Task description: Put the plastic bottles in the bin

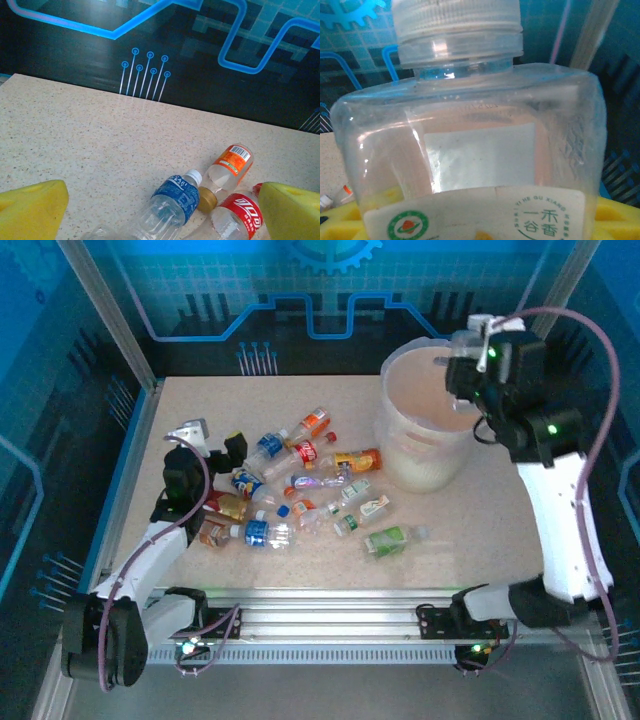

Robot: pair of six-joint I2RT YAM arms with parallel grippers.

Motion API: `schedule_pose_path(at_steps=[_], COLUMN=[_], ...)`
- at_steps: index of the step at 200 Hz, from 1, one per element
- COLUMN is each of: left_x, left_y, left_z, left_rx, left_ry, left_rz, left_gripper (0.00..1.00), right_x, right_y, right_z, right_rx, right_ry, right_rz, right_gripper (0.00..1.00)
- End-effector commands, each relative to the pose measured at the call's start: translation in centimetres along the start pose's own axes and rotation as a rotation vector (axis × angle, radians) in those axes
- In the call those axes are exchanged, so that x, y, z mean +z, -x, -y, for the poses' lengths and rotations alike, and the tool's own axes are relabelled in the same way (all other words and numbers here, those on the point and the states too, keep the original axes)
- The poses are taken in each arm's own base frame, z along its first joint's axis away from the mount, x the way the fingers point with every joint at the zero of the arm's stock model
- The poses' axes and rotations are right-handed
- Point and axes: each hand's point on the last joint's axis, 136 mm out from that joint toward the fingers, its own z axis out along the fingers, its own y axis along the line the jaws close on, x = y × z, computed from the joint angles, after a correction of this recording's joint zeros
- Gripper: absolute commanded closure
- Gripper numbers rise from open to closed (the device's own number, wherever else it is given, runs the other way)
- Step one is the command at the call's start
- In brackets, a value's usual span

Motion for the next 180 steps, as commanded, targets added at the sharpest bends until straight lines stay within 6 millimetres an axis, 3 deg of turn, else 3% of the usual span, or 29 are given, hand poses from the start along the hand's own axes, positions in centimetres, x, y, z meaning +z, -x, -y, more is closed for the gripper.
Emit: schedule_pose_path(at_steps=[1,35,80,134,180], left_x=[-0.7,-0.9,-0.8,-0.6,-0.6], left_y=[1.8,1.7,1.4,1.2,1.2], left_z=[1.7,1.9,1.9,1.6,1.5], left_rx=[-0.034,-0.041,-0.036,-0.041,-0.04], left_ry=[-0.071,-0.085,-0.082,-0.066,-0.062], left_rz=[0.048,0.036,0.023,0.011,0.009], left_gripper=[0.01,0.01,0.01,0.01,0.01], right_x=[2.4,7.5,12.8,15.4,16.6], right_y=[2.3,1.0,-4.7,-12.1,-16.8], right_z=[-1.8,-4.5,-4.9,-5.0,-4.7], right_rx=[-0.067,-0.115,-0.152,-0.128,-0.13], right_ry=[-0.005,0.014,-0.002,0.101,0.149], right_rz=[0.036,-0.057,-0.274,-0.518,-0.661], right_gripper=[0.54,0.53,0.51,0.5,0.46])
